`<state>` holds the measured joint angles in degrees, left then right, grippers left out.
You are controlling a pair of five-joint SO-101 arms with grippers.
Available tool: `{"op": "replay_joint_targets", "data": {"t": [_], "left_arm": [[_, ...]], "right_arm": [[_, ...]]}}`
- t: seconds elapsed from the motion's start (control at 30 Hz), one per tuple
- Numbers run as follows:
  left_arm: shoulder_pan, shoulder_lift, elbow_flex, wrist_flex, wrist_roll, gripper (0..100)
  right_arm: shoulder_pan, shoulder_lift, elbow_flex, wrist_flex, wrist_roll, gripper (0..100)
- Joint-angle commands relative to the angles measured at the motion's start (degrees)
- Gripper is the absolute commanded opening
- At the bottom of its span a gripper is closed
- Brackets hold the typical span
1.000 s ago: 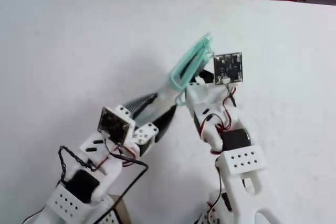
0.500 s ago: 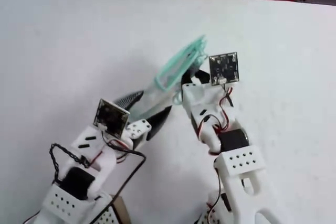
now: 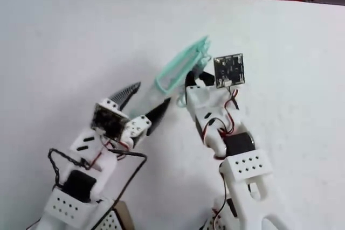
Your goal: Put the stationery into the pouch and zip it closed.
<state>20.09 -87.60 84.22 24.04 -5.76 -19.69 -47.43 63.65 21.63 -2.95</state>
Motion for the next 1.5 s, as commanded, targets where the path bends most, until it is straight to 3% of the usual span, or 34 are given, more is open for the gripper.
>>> {"op": "replay_joint_targets", "data": {"t": [0.0,0.23,0.6,0.83,0.97,1.1,1.3,1.47], "left_arm": [[1.3,8.1,-2.3,-5.7,-2.5,28],[1.6,27.4,-9.5,-8.9,-2.4,24],[5.0,18.7,-0.8,-9.1,-2.5,23],[13.4,13.9,0.0,-9.2,-2.9,3],[16.5,13.9,0.4,-11.7,-2.5,3],[12.2,13.6,1.7,-17.0,-2.5,3],[5.7,13.4,-0.6,-17.1,-2.5,2],[4.4,6.0,-4.1,-6.7,-2.8,2]], "right_arm": [[-1.0,1.1,0.1,1.2,0.0,1.9],[-0.9,0.8,0.1,1.2,0.1,1.9],[3.4,1.5,-0.9,1.1,-0.5,1.9],[3.2,1.5,-0.5,1.5,-0.5,1.9],[0.6,1.5,0.5,1.5,-0.5,1.9],[-0.5,1.5,1.1,1.5,-0.5,1.9],[-2.6,1.5,1.1,1.9,-0.1,1.9],[-7.0,1.5,1.1,3.1,0.1,1.9]]}}
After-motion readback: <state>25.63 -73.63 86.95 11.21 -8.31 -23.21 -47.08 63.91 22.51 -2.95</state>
